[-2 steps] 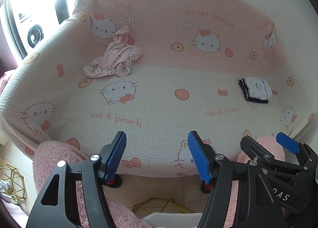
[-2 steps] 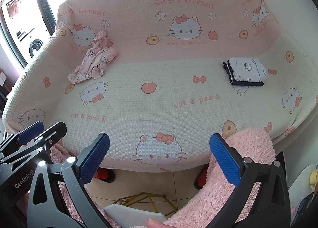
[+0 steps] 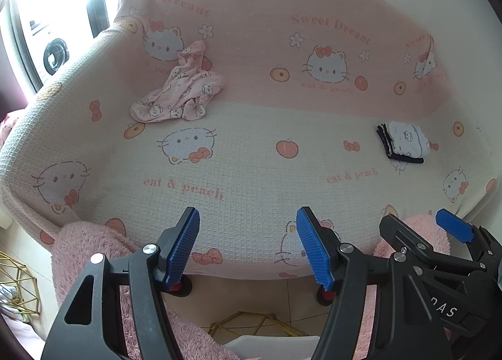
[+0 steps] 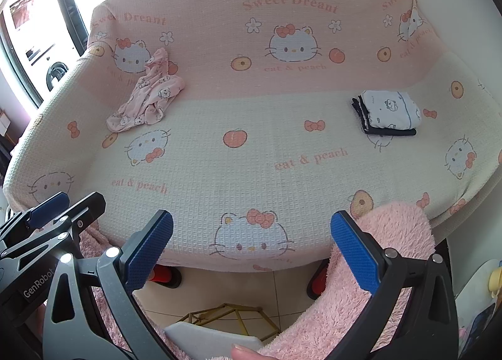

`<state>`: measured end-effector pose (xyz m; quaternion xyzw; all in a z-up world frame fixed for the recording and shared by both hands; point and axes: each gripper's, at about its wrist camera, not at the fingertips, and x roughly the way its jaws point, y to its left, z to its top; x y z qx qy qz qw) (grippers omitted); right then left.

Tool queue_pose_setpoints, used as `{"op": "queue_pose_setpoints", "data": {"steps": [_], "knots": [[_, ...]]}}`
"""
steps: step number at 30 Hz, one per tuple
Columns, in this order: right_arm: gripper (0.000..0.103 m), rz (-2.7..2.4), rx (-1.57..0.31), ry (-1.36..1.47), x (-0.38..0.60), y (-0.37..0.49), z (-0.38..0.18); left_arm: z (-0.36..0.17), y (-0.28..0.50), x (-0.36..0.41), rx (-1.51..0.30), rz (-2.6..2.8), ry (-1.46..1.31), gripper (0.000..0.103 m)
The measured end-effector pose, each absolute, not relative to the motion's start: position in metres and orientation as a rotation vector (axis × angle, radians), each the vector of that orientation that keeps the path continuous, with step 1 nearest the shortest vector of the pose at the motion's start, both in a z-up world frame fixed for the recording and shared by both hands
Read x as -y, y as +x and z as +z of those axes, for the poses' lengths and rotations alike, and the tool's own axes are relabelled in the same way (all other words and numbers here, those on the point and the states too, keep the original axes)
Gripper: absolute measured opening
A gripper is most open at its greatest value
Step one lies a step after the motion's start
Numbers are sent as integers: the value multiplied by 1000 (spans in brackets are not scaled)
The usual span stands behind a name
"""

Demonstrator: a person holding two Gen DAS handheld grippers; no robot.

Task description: Fold clothes

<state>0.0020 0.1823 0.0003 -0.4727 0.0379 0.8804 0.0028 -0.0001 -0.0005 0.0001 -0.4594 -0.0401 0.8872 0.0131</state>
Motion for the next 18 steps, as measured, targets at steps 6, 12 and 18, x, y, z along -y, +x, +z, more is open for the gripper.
{"op": "queue_pose_setpoints", "data": {"steps": [6, 12, 18], "knots": [[102, 2758, -114, -1483, -182, 3, 2, 1, 1, -2, 125, 2763, -1436, 66], [102, 2755, -111, -1485, -182, 3, 2, 0, 1, 0, 134, 2763, -1434, 66], [102, 2755, -116, -1486, -182, 2, 1, 1, 0, 1, 139, 2760, -1436, 66]]}}
